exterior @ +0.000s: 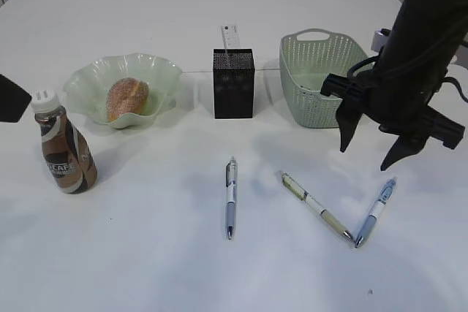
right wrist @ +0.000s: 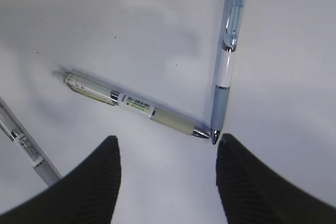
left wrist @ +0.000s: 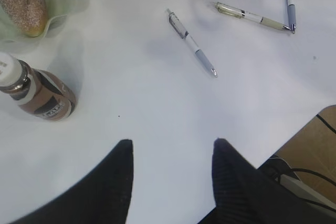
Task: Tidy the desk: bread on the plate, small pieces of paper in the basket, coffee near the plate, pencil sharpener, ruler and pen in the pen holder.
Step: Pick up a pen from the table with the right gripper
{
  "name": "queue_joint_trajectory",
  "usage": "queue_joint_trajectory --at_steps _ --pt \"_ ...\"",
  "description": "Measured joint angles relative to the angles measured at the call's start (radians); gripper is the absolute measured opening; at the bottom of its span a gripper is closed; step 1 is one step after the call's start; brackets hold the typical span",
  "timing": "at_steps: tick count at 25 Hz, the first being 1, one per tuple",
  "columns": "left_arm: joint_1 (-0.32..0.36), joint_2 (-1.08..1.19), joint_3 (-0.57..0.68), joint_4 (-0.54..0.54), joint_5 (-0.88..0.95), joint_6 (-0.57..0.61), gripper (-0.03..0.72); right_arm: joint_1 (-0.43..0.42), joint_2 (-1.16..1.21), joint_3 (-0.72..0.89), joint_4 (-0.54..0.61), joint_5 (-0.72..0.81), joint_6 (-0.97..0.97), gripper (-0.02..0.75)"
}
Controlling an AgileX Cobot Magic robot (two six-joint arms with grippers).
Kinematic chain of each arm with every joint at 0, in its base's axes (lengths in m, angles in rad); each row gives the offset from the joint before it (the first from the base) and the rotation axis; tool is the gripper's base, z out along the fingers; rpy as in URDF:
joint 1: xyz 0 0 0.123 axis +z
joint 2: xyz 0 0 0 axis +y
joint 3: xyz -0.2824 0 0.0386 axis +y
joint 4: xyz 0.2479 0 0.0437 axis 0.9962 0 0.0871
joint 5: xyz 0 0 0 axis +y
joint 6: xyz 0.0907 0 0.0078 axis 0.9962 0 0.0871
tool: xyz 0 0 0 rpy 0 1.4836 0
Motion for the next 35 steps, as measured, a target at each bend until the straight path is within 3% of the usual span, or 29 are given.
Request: queue_joint_trajectory --at_steps 18,35 --pt "0.0 0.0 0.0 0.0 -0.035 0.0 0.34 -0.057 0.008 0.021 0.023 0.034 -0.074 0.457" --pt "0.0 0.0 0.0 0.0 -0.045 0.0 0.34 -0.103 0.031 0.119 0.013 -0.146 -0.091 0.455"
